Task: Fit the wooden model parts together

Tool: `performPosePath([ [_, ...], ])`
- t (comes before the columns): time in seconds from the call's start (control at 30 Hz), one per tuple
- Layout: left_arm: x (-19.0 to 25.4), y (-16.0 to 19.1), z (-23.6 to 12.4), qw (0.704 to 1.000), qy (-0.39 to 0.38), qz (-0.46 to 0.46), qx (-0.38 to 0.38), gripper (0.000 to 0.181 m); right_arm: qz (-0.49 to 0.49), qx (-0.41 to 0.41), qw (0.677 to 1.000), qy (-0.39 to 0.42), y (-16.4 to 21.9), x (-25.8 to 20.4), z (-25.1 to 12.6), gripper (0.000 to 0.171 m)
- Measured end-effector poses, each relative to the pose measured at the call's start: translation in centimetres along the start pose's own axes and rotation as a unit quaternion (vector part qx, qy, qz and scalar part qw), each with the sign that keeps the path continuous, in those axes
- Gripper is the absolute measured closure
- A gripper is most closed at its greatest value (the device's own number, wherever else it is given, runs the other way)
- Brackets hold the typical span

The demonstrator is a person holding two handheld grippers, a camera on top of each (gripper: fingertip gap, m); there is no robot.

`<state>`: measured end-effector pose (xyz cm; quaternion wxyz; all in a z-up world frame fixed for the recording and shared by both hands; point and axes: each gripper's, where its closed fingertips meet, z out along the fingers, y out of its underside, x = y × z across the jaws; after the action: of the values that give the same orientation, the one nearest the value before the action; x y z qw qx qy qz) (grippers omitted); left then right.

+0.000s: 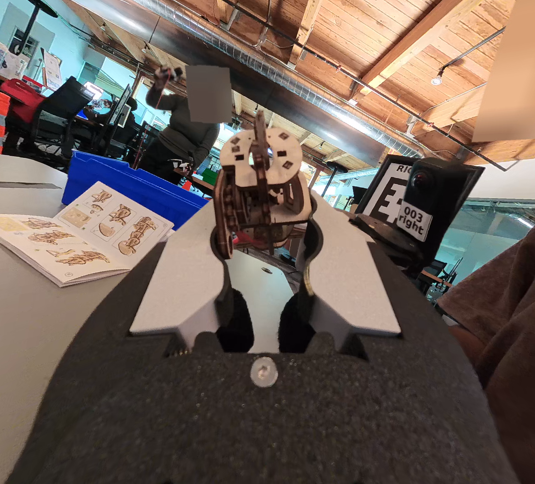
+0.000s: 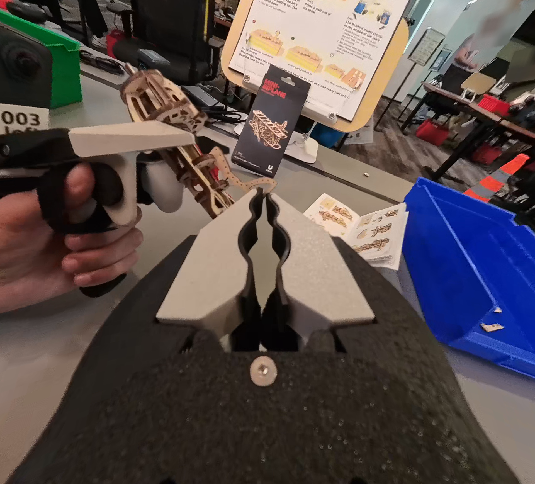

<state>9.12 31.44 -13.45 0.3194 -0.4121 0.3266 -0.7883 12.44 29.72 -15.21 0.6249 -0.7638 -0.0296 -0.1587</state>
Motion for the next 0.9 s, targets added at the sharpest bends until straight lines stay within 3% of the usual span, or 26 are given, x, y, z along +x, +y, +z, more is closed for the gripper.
performPosePath([
  [0.3,0.2,0.1,0.1,1.0,0.005,0.015,-0.011,0.132,0.078,-0.012,0.993,-0.089,0.4,-0.4,-0.3,0.17],
  [0.67,0.4,-0.5,-0.1,1.0,0.021,0.002,-0.001,0.132,0.069,-0.033,0.988,-0.132,0.2,-1.0,-0.8,0.171],
  [0.9,2.3,-1.1,-0.2,0.996,0.087,-0.02,0.003,0.132,0.115,-0.037,0.97,-0.211,-1.2,-2.0,-2.0,0.171],
])
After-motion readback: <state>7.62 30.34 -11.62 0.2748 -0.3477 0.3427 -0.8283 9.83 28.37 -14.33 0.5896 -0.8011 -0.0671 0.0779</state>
